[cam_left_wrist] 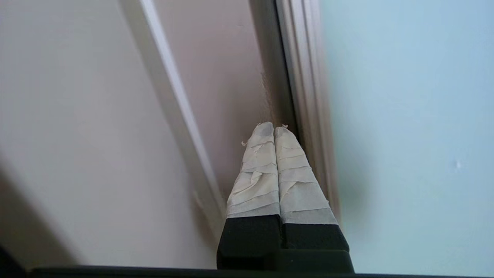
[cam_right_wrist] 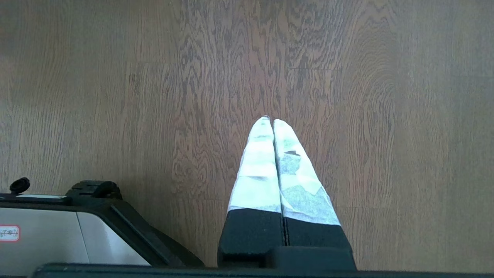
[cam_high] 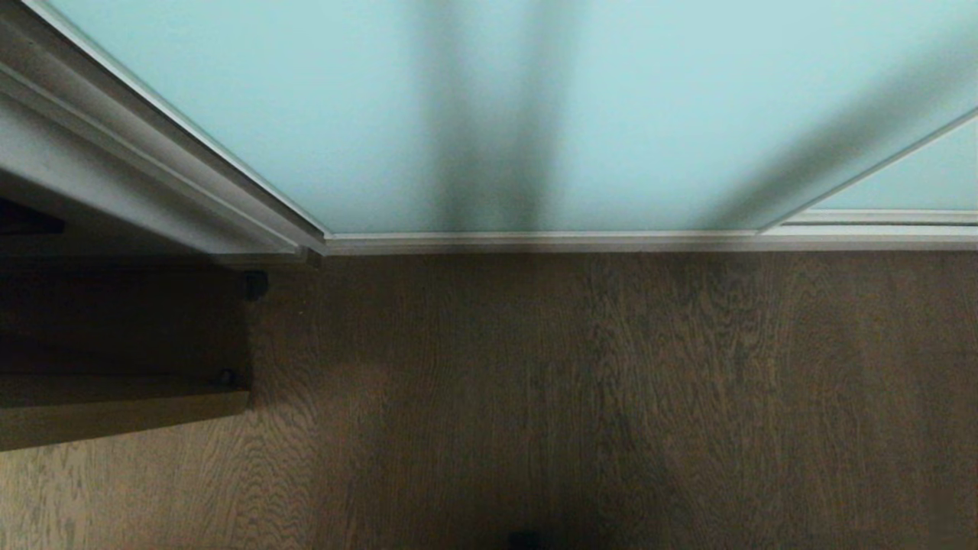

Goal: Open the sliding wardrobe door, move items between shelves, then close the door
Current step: Open the door

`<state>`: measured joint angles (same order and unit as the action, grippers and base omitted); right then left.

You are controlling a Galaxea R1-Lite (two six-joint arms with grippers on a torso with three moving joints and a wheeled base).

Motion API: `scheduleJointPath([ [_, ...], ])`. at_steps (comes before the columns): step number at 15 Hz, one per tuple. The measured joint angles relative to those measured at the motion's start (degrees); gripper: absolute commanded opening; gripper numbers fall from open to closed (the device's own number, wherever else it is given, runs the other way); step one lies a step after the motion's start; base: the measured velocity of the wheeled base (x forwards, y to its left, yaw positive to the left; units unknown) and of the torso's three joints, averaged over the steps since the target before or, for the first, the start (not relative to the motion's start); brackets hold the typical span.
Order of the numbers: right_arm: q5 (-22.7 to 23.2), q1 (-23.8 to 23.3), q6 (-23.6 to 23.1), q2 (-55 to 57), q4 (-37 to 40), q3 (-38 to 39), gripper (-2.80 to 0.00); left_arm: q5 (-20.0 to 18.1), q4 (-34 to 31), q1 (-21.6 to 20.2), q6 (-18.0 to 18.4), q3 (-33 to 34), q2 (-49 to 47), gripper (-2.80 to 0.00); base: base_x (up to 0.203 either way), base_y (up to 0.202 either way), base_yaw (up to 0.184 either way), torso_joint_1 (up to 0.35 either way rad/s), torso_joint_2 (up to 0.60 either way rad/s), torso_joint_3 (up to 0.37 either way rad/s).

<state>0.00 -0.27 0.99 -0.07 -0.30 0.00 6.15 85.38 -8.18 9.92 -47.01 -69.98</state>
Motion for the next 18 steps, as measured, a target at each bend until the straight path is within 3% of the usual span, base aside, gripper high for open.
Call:
scheduleJointPath([
  [11,0.00,0.00,-0.01,0.00,-0.02,0.00,-2.80,0.12,1.02,2.29,-0.76,-4.07,-7.25,-2.80,0.000,0.000,0.000,0.000,0.00,0.000],
  [18,0.00,0.00,0.00,0.00,-0.01,0.00,-2.80,0.07,0.41,3.58,-0.37,-4.14,-6.64,-2.80,0.000,0.000,0.000,0.000,0.00,0.000],
])
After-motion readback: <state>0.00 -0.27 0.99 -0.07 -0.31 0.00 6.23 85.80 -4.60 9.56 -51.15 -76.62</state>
